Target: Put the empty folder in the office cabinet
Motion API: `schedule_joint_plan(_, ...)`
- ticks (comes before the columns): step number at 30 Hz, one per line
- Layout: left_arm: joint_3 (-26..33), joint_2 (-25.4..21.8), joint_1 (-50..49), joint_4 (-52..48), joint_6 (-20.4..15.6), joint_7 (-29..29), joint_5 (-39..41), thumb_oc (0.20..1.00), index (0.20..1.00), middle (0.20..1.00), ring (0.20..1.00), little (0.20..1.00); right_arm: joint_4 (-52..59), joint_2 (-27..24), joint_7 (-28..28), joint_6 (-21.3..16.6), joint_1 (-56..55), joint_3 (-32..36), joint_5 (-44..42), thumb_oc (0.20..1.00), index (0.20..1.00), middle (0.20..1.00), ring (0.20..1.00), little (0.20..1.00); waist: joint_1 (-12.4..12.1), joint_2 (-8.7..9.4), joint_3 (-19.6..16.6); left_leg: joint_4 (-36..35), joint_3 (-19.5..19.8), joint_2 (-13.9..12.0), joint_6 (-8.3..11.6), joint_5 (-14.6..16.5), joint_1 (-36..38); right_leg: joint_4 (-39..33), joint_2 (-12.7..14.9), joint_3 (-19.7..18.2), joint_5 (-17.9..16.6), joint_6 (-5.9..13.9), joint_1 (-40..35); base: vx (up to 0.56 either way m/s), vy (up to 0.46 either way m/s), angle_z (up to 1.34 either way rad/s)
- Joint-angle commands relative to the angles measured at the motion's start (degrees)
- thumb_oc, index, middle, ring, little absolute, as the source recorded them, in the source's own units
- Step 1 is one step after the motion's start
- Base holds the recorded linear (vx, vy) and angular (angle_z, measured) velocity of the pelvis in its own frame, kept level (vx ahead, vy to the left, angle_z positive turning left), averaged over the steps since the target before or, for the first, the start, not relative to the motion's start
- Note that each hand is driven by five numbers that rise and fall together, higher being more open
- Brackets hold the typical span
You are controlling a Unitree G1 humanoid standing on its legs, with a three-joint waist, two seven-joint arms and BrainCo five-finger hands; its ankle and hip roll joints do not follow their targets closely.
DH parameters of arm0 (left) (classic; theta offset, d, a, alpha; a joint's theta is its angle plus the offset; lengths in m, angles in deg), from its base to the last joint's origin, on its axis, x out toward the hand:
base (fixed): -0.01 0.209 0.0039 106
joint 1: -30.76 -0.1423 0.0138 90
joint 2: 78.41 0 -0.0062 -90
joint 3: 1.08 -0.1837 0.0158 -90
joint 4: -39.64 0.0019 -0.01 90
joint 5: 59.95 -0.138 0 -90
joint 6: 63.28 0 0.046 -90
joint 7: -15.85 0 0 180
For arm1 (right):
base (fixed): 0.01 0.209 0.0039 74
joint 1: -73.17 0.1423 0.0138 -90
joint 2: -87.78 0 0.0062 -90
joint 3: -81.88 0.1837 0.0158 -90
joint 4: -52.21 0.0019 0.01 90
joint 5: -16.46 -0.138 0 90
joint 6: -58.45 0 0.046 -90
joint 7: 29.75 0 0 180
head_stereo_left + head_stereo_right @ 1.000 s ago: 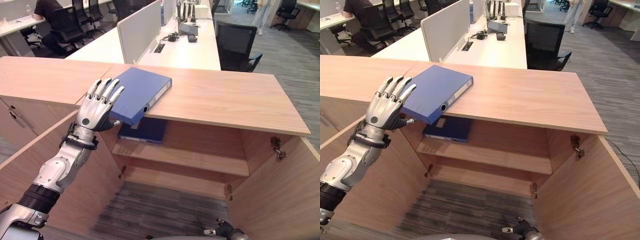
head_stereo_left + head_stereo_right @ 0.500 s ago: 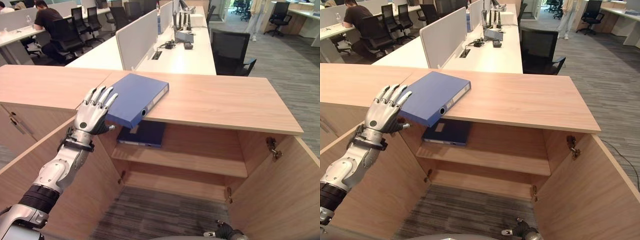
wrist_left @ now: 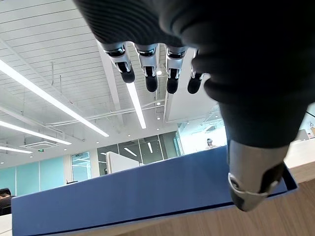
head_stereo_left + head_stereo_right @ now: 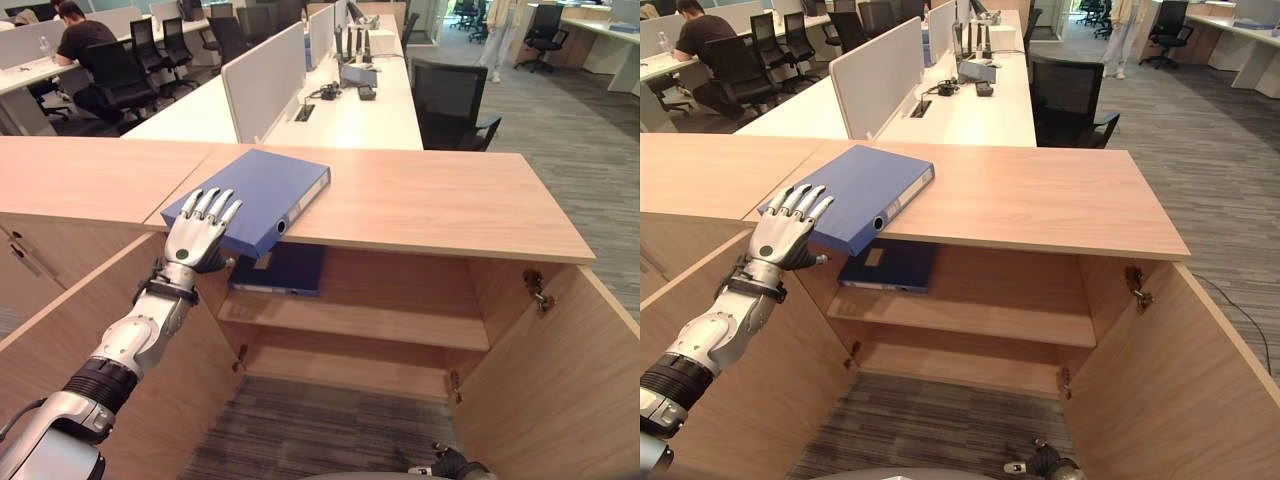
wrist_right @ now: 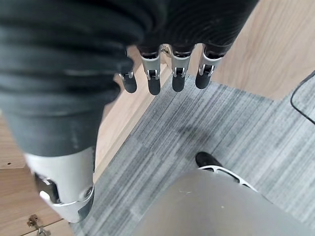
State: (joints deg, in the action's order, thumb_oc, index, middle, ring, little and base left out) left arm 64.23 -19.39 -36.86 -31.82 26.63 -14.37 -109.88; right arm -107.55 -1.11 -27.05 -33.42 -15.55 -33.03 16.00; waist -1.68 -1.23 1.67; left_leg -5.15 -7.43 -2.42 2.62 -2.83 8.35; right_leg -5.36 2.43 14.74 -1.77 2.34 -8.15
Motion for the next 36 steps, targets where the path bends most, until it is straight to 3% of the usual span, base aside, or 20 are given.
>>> schedule_joint_plan(1,-0.1,-1.2,10.6,6.2,2.2,-1.2,-0.3,1.0,1.0,1.0,1.0,1.0,-1.0,-0.6,0.5,-0.7,3.1,-2.7,2.0,1.0,1.0,1.0,1.0,1.0,1.2,3.33,0.8,0.1,1.5,2.2,-0.78,6.5,0.6,0.4,3.6,1.0,0.8,5.45,-1.7,0.0,0.0,0.0)
schedule_joint_plan(11,-2.6,-3.0,15.1,12.6,4.6,-1.4,-0.6,1.0,1.0,1.0,1.0,1.0,-1.2,-1.5,1.2,-0.7,3.3,-2.1,1.4,1.0,1.0,1.0,1.0,1.0,1.6,3.27,0.5,0.1,1.2,2.2,-0.72,6.6,0.9,0.4,3.5,0.7,0.7,5.58,-1.6,0.0,0.0,0.0)
schedule_joint_plan(36,-2.8,-1.3,12.8,15.7,4.5,-0.4,0.2,1.0,1.0,1.0,1.0,1.0,-1.5,-2.6,2.0,-0.5,2.9,-0.8,1.4,1.0,1.0,1.0,1.0,1.0,2.1,3.56,0.8,0.1,0.7,2.0,-0.68,6.7,1.4,0.4,3.4,0.4,0.8,5.49,-1.8,0.0,0.0,0.0)
